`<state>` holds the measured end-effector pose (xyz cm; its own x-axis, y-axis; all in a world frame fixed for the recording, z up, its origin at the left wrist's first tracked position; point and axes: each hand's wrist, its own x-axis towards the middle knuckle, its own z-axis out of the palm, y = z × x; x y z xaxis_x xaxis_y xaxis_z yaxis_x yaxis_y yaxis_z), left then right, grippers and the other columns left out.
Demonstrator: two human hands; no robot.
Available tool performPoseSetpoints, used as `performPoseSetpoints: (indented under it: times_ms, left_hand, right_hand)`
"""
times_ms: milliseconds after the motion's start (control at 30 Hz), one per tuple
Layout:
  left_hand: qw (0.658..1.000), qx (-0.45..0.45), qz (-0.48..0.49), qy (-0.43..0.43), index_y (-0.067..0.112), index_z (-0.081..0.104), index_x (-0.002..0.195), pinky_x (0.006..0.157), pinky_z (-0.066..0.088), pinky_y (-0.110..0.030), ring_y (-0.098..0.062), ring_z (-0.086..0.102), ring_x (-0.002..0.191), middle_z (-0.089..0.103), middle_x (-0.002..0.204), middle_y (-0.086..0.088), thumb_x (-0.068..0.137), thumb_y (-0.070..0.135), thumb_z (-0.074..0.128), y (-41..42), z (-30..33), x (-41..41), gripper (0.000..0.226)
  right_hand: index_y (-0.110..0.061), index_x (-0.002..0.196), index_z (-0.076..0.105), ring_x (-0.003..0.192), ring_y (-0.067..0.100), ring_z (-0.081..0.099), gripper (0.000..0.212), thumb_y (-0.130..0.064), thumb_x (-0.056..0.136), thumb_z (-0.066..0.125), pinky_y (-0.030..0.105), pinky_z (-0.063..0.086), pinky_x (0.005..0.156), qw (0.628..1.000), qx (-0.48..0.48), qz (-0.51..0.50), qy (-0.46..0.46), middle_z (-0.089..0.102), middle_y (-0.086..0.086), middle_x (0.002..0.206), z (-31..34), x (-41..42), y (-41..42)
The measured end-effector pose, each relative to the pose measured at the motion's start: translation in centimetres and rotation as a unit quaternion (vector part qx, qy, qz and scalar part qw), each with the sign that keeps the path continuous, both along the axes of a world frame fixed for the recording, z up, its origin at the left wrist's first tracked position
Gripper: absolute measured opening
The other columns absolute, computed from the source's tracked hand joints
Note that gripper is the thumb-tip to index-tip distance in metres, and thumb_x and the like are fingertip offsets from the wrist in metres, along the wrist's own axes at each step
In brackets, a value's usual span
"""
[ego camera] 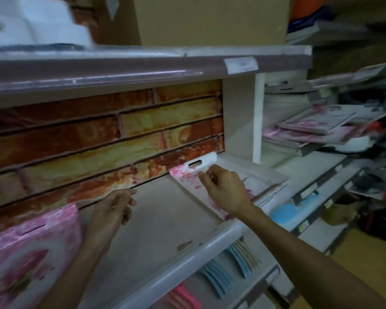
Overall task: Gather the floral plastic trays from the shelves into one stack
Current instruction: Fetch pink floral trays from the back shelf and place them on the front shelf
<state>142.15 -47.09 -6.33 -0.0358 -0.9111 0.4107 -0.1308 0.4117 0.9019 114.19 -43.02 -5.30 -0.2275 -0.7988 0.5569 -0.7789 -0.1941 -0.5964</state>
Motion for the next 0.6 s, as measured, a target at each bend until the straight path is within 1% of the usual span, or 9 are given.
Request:
performPoseSetpoints:
  times_ms: [100, 233, 300, 367, 467, 600]
  left_hand:
    - [1.000, 0.000, -0.025, -0.013, 0.020, 0.071, 0.093, 0.043, 0.039, -0.022, -0.013, 0.050, 0.050, 0.065, 0.072, 0.003, 0.100, 0.012, 0.048, -0.6, 0.0, -6.3, 0.026]
    - [0.998, 0.004, -0.063, -0.015, 0.022, 0.073, 0.092, 0.043, 0.039, -0.024, -0.013, 0.051, 0.049, 0.066, 0.072, 0.004, 0.100, 0.013, 0.049, -1.4, 0.5, -14.7, 0.027]
    - [0.996, 0.001, -0.086, -0.011, 0.024, 0.074, 0.091, 0.045, 0.040, -0.026, -0.014, 0.051, 0.050, 0.067, 0.073, 0.002, 0.100, 0.014, 0.050, -1.6, 1.0, -18.7, 0.028]
    - [0.994, 0.001, -0.106, -0.009, 0.025, 0.074, 0.089, 0.046, 0.040, -0.027, -0.015, 0.053, 0.052, 0.068, 0.075, 0.000, 0.099, 0.014, 0.052, -1.9, 1.5, -22.5, 0.027]
    - [0.991, 0.000, -0.136, -0.012, 0.024, 0.074, 0.091, 0.046, 0.041, -0.024, -0.011, 0.053, 0.050, 0.069, 0.075, 0.002, 0.099, 0.015, 0.052, -2.5, 2.0, -27.8, 0.026]
    - [0.985, 0.001, -0.174, 0.002, 0.021, 0.073, 0.092, 0.044, 0.039, -0.026, -0.011, 0.051, 0.047, 0.065, 0.070, 0.004, 0.100, 0.012, 0.050, -3.8, 2.8, -34.2, 0.026]
  right_hand:
    - [-0.032, 0.065, 0.045, 0.051, 0.005, 0.052, 0.036, -0.056, 0.092, 0.046, 0.027, 0.040, 0.053, 1.000, -0.021, -0.017, -0.003, 0.051, -0.009, 0.044, 1.4, -6.2, 0.8]
    - [-0.028, 0.067, 0.048, 0.054, 0.016, 0.055, 0.036, -0.054, 0.092, 0.046, 0.028, 0.040, 0.054, 0.998, -0.037, -0.043, -0.001, 0.051, -0.007, 0.046, 3.3, -13.9, 1.8]
    - [-0.027, 0.067, 0.048, 0.056, 0.017, 0.056, 0.037, -0.055, 0.091, 0.046, 0.030, 0.043, 0.055, 0.997, -0.042, -0.058, 0.004, 0.053, -0.006, 0.049, 4.2, -17.3, 2.4]
    - [-0.028, 0.064, 0.046, 0.058, 0.017, 0.058, 0.037, -0.053, 0.092, 0.047, 0.032, 0.047, 0.058, 0.996, -0.052, -0.075, 0.008, 0.054, -0.007, 0.050, 4.9, -20.7, 3.0]
    - [-0.027, 0.064, 0.045, 0.064, 0.022, 0.060, 0.037, -0.049, 0.093, 0.049, 0.034, 0.048, 0.061, 0.992, -0.050, -0.112, 0.028, 0.052, -0.007, 0.051, 6.0, -25.3, 4.0]
    - [-0.021, 0.072, 0.056, 0.068, 0.023, 0.062, 0.032, -0.045, 0.094, 0.052, 0.034, 0.048, 0.061, 0.988, -0.053, -0.142, 0.029, 0.058, -0.005, 0.056, 7.5, -31.4, 5.1]
